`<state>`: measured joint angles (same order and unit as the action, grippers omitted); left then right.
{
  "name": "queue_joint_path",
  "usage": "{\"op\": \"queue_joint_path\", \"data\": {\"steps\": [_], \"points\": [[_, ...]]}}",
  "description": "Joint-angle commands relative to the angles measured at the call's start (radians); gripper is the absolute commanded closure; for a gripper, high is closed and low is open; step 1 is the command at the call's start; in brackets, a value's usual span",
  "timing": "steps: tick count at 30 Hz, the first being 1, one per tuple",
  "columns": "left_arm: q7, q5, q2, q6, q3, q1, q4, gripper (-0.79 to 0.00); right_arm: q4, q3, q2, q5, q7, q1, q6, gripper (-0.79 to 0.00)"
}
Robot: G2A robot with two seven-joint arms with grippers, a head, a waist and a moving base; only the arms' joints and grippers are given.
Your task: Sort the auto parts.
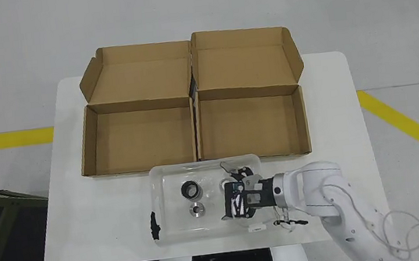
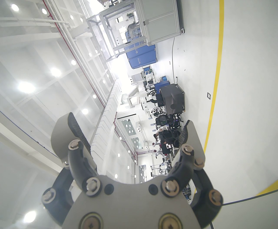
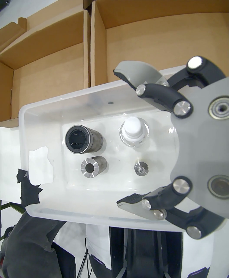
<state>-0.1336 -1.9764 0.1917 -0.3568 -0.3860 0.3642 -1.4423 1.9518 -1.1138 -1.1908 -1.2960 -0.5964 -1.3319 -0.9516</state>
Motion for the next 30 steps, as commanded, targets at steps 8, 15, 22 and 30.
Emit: {"op": "queue_joint_path", "data": {"steps": [8,15,22,30], "points": [[0.000,0.000,0.000,0.000,0.000,0.000,0.000,-0.785,-0.031,0.022,0.006,0.041,-0.056,0.030,0.036,-0.760],[0.000,0.000,0.000,0.000,0.000,0.000,0.000,-0.785,-0.052,0.042,0.010,0.064,-0.079,0.053,0.055,-0.637],[0.000,0.000,0.000,0.000,0.000,0.000,0.000,-0.785,-0.073,0.054,0.015,0.077,-0.087,0.072,0.080,-0.391],[0.000,0.000,0.000,0.000,0.000,0.000,0.000,-0.785,-0.088,0.071,0.020,0.093,-0.088,0.090,0.080,-0.123]]}}
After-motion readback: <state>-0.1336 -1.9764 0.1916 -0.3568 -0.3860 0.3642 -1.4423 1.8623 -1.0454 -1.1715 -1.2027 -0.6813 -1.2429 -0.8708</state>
